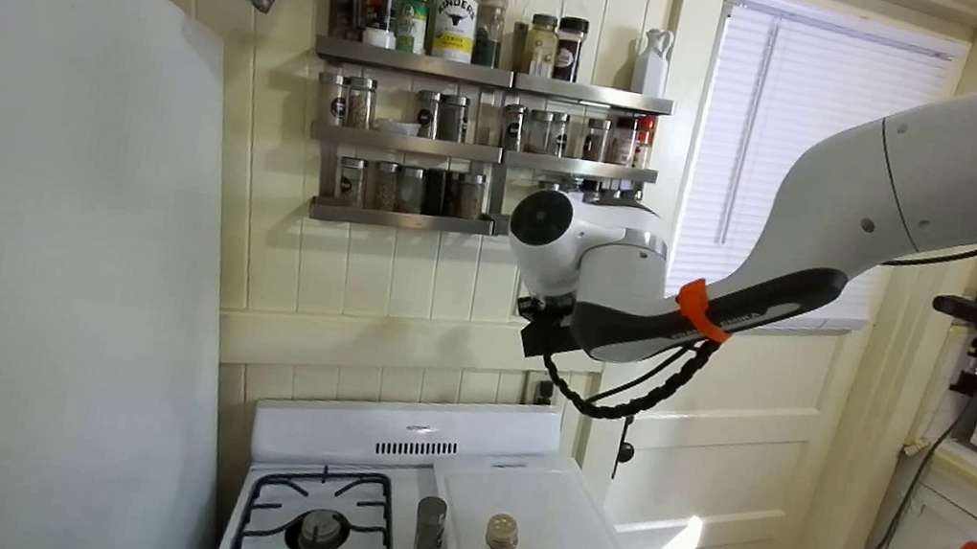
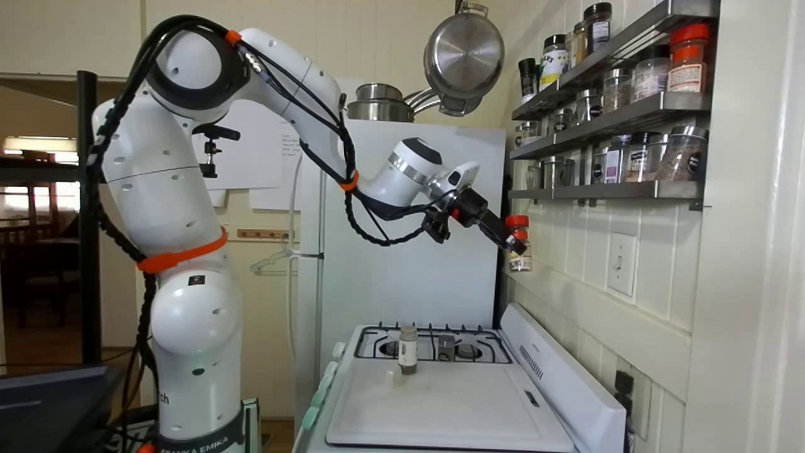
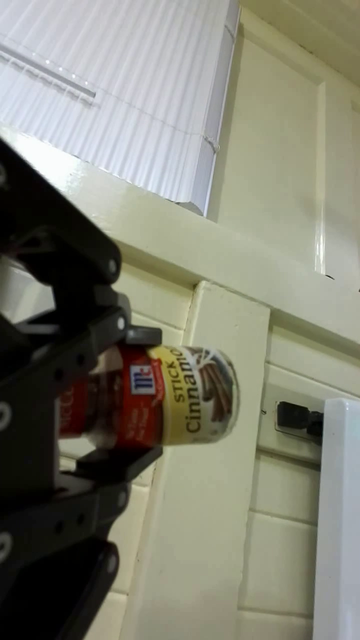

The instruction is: Put the orange bottle on the shelf

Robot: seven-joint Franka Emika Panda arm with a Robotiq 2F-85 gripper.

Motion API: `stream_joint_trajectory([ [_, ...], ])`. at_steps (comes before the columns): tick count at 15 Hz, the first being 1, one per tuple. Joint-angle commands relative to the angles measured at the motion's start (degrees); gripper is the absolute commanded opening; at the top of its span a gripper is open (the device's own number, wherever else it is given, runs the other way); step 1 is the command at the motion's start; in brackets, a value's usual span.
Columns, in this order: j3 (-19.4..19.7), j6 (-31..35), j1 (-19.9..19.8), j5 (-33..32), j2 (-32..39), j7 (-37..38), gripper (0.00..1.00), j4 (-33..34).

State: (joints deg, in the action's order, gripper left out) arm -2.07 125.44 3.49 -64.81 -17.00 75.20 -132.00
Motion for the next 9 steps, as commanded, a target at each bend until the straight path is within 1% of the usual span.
stream_joint_trajectory([
  [1, -0.67, 0.1, -0.74, 0.26, 0.02, -0.13, 0.49, 0.0],
  [7, -0.72, 0.09, -0.81, 0.25, 0.03, -0.09, 0.49, -0.07],
  [8, -0.72, 0.09, -0.82, 0.25, 0.03, -0.09, 0.24, -0.07],
  [9, -0.7, -0.04, -0.86, 0.14, -0.37, -0.42, 0.24, 0.06],
])
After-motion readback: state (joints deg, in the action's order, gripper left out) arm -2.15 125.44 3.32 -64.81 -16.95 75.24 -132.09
